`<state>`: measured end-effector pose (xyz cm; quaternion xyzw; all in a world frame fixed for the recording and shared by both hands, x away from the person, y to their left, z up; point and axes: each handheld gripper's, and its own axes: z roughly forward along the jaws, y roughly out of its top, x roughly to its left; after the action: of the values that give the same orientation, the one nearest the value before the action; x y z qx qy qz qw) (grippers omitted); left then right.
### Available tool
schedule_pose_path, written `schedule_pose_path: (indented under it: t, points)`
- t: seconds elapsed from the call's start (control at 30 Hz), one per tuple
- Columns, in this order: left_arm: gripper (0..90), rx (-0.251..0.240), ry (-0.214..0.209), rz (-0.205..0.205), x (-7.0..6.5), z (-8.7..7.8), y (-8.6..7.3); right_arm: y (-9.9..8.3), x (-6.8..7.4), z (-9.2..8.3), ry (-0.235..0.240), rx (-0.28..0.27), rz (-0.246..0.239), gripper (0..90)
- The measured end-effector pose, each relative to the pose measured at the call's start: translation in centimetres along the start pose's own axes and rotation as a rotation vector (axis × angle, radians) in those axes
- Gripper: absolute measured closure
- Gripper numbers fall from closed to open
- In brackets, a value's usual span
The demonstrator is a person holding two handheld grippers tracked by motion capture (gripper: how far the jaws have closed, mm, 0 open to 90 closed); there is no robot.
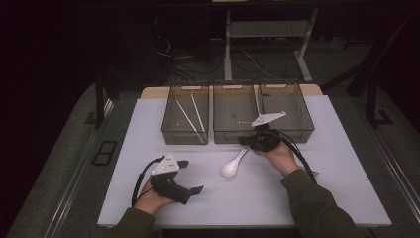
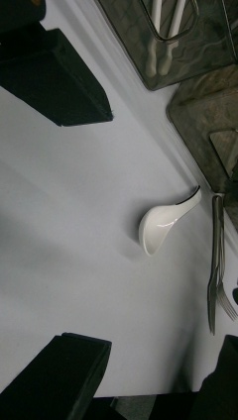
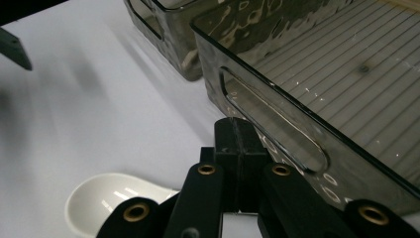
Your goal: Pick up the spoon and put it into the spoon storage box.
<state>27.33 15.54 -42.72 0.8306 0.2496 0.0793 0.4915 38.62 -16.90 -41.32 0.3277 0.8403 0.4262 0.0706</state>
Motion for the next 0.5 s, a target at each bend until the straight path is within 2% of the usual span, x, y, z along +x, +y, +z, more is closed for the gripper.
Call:
schedule_pose_path:
  t: [0.27, 0.5]
  points:
    - [0.0, -0.001, -0.003, 0.001, 0.0, -0.1, 0.0, -0.2, -0.4, 2.4, -0.027, 0.076, -0.003, 89.7]
    - [0.0, -0.003, -0.002, -0.002, 0.0, -0.1, 0.0, -0.9, -0.3, 3.0, -0.026, 0.151, -0.031, 89.7]
